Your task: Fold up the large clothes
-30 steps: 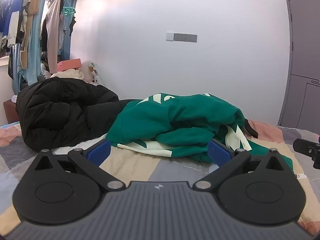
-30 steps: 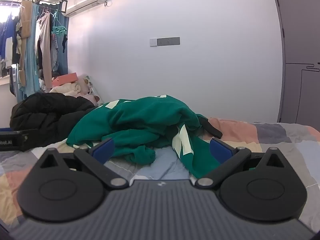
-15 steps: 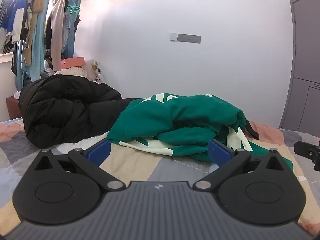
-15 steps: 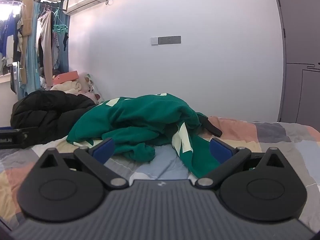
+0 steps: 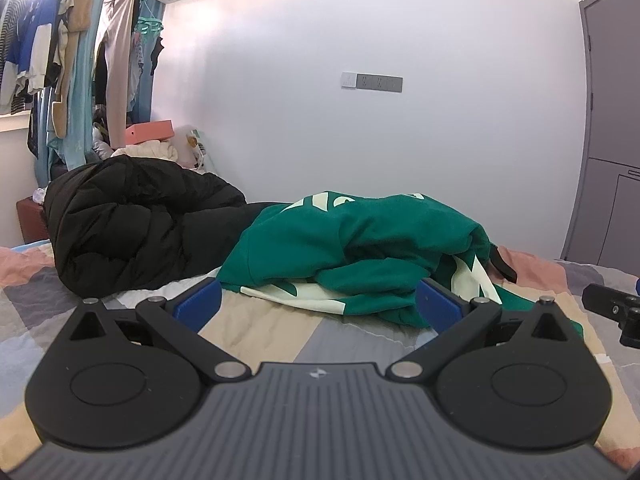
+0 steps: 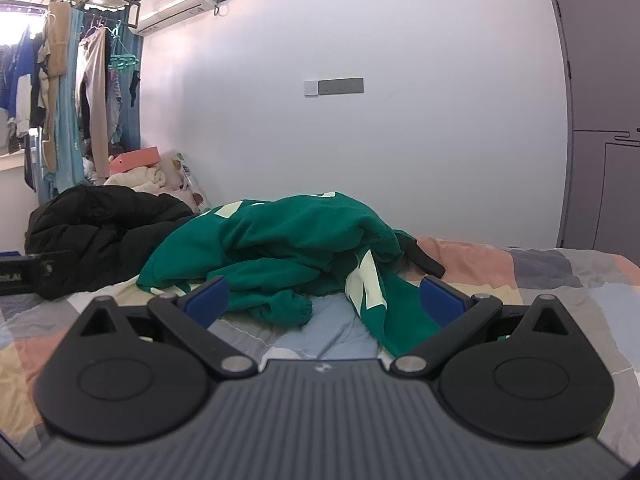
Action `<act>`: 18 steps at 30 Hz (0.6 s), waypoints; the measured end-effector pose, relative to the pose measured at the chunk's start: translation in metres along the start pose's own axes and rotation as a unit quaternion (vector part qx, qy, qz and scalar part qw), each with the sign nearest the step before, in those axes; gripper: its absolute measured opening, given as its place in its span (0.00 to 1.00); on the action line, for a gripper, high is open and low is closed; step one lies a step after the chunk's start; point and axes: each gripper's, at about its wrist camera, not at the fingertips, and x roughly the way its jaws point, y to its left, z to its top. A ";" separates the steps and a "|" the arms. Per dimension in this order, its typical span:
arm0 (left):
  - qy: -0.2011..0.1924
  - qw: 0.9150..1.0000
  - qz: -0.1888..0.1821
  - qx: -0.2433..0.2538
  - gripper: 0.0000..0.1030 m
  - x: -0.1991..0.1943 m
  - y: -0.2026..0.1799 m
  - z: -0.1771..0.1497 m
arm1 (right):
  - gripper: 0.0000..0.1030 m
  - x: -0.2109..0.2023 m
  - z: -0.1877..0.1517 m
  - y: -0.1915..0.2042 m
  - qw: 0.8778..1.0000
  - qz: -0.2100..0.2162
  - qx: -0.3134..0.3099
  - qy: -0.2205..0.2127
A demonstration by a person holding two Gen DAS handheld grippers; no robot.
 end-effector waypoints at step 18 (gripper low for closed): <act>0.005 1.000 0.003 0.010 1.00 0.006 -0.003 -0.003 | 1.00 0.005 -0.001 -0.002 1.000 -0.005 -0.003 0.012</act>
